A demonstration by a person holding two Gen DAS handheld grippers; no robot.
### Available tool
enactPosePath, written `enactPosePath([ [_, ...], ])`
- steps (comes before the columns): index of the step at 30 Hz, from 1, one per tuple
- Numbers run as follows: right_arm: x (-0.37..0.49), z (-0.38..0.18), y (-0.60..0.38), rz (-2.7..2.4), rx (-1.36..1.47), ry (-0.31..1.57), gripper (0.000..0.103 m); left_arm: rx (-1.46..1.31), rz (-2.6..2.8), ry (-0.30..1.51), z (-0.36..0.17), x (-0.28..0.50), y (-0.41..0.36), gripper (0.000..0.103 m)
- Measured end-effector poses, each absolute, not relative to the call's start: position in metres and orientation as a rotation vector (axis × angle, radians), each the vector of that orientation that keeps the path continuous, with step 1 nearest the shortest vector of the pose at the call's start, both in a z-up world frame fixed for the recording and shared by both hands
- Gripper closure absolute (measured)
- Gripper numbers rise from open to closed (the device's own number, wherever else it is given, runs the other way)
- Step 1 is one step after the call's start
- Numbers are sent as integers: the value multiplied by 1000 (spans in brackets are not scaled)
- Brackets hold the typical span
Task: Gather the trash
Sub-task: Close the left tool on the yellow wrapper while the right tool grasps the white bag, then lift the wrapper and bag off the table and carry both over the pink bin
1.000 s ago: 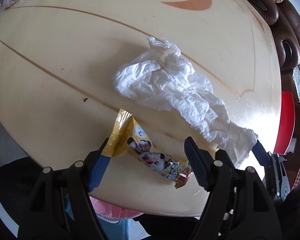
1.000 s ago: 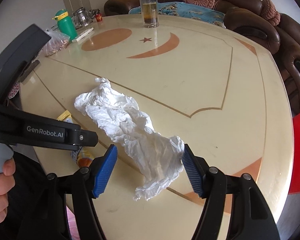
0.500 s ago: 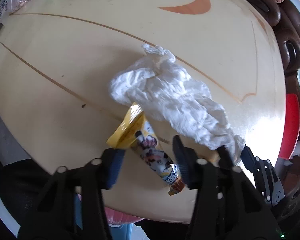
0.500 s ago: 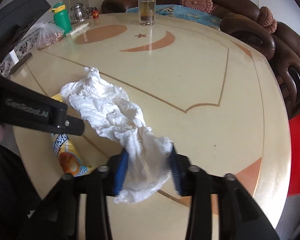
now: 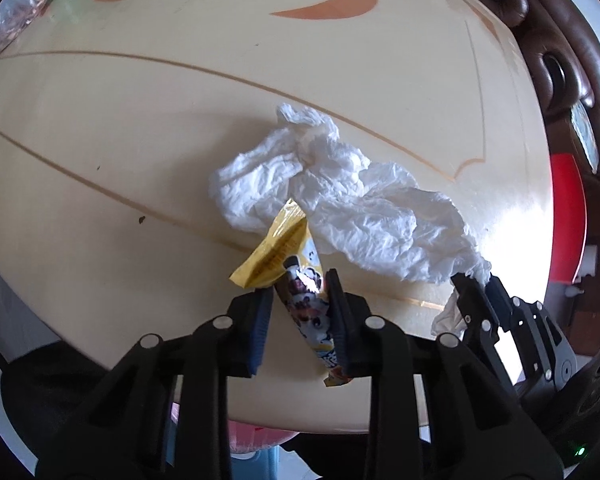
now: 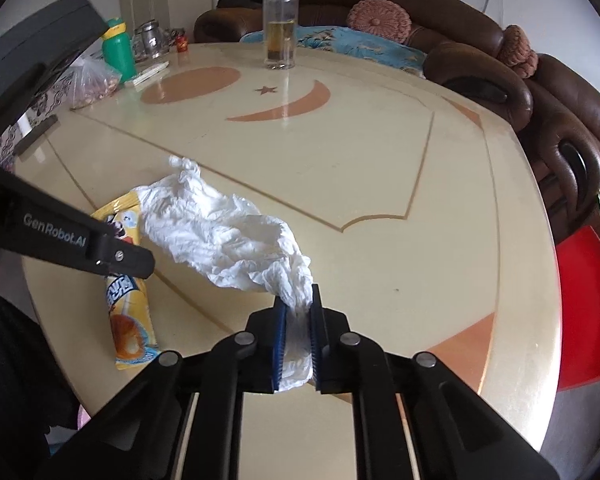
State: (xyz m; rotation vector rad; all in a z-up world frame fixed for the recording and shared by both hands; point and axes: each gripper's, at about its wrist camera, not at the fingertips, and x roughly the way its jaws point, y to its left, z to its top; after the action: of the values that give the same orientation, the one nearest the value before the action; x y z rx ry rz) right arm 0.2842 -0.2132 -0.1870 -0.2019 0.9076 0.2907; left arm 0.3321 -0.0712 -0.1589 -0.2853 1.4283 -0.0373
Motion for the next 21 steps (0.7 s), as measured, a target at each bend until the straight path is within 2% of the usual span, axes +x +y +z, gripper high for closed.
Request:
enactPosePath([
  [10, 272, -163, -223, 227, -161, 853, 92, -256, -141, 1362, -154, 331, -71, 82],
  [21, 250, -133, -214, 201, -180, 791, 92, -231, -194, 1290, -144, 307, -55, 83],
])
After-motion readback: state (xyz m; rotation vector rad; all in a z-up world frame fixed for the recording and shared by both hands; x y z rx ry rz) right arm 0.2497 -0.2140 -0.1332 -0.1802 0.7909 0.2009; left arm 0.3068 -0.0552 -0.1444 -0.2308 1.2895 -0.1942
